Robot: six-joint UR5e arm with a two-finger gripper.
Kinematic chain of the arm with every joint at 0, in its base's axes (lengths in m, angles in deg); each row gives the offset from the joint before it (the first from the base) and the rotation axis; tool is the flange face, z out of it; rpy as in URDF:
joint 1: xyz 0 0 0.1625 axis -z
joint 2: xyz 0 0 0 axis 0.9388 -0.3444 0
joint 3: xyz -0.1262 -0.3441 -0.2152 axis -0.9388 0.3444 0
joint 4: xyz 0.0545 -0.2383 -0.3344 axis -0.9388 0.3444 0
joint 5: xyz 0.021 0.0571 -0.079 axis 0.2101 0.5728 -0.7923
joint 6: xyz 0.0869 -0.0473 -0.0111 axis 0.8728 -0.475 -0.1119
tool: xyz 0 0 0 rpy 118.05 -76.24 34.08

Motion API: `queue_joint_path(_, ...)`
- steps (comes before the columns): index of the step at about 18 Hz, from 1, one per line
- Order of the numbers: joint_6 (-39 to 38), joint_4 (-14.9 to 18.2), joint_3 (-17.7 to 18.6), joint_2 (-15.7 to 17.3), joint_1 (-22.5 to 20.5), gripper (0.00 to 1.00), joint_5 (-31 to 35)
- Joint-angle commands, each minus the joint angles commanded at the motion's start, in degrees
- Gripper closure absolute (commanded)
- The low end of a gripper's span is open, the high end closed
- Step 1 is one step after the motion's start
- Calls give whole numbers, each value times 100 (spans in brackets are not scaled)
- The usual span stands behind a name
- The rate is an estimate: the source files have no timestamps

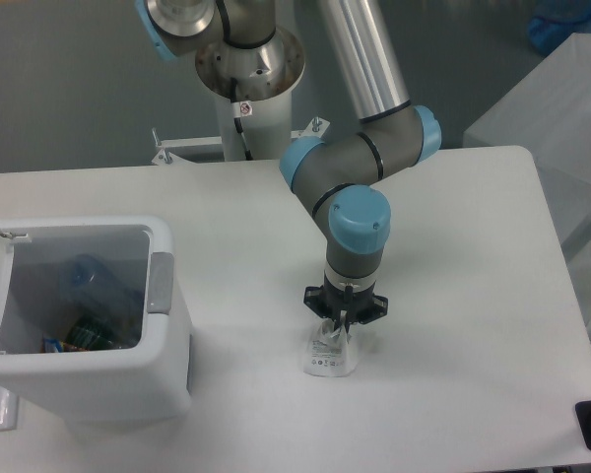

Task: Place the trash in the trash can
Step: 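Lower the gripper onto the packet and pinch its edge, then lift the packet and carry it over the trash bin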

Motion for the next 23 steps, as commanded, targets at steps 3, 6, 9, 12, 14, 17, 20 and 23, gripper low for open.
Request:
queue_joint_path(3, 0, 0, -26, 17, 0, 79, 0)
queue_joint_path(6, -9, 26, -140, 105, 0, 79, -26)
queue_joint_path(9, -376, 26, -421, 281, 9, 79, -88)
queue_joint_path(12, -1070, 26, -816, 421, 9, 79, -482)
queue_joint_path(14, -1588, 35, -1228, 570, 9, 79, -807)
queue_joint_path(17, -2625, 26, -1712, 825, -18, 79, -1027)
queue_joint_path(20, -3565, 35, -2126, 1159, 9, 78, -1300)
queue_joint_path(23, -3989, 26, -2180, 1537, 87, 78, -1353)
